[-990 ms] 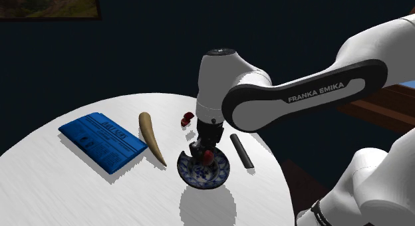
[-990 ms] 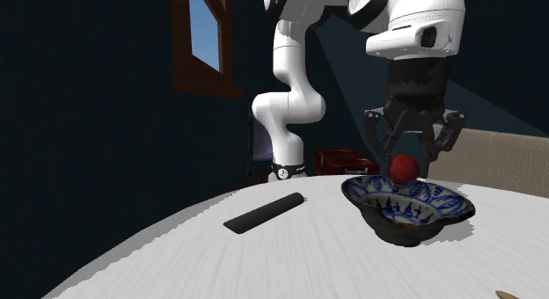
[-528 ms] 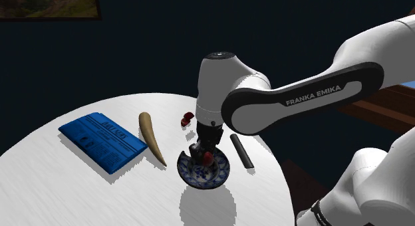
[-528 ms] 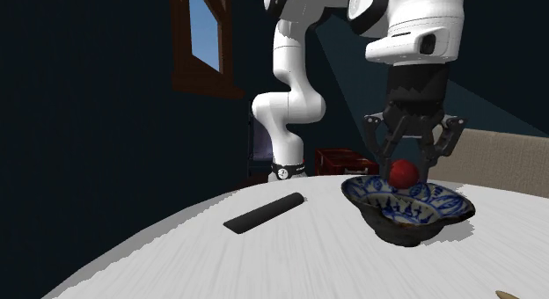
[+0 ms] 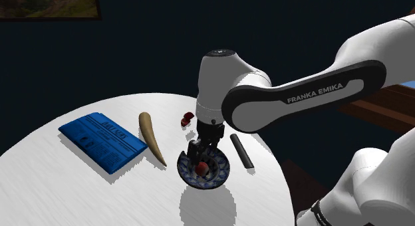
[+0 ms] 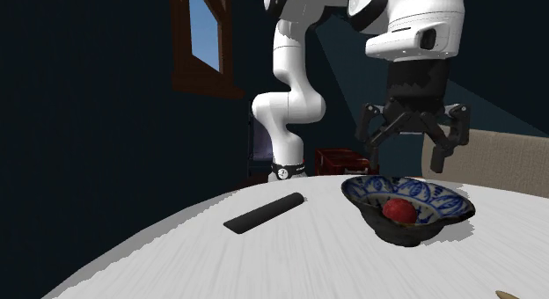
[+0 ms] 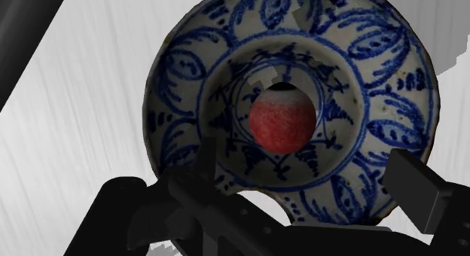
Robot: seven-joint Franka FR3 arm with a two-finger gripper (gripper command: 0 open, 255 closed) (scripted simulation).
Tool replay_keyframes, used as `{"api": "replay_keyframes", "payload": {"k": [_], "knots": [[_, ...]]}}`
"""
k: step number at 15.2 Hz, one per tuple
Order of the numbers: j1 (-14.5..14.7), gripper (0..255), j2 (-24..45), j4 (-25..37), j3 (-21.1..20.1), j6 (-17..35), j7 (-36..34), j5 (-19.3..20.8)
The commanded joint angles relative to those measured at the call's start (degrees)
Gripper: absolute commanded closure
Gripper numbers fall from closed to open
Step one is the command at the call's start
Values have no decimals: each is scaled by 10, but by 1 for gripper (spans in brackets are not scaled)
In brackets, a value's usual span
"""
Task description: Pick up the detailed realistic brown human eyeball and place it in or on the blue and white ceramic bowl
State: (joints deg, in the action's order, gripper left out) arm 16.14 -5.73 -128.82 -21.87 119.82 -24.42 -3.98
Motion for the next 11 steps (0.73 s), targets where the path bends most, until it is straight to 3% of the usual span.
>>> {"api": "replay_keyframes", "payload": {"k": [1, 3, 11], "knots": [[0, 0, -11, 21, 2, -31, 2, -3], [-1, 0, -21, 46, 4, -66, 4, -5], [-1, 0, -21, 46, 4, -66, 4, -5]]}}
